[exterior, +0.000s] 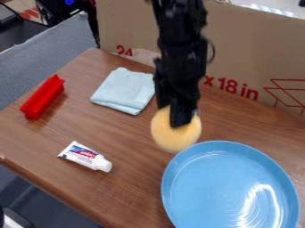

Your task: Move the yellow ball from the blue plate to the table

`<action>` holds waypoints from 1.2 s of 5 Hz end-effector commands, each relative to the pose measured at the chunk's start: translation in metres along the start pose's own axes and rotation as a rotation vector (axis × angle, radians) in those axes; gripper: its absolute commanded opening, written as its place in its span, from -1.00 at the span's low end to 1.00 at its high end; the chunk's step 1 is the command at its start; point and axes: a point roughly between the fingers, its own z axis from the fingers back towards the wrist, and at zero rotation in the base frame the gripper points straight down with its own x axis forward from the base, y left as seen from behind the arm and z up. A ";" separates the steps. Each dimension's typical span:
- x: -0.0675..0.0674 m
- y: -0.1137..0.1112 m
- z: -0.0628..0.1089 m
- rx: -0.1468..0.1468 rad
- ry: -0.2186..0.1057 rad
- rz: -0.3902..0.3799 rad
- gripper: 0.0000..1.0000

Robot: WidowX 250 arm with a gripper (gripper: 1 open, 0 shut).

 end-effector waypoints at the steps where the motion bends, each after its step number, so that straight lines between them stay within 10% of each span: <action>1: -0.003 -0.008 -0.011 0.059 -0.022 -0.046 -1.00; 2: 0.008 -0.008 -0.013 0.101 0.007 -0.045 -1.00; 6: 0.009 -0.006 -0.010 0.105 0.011 -0.037 -1.00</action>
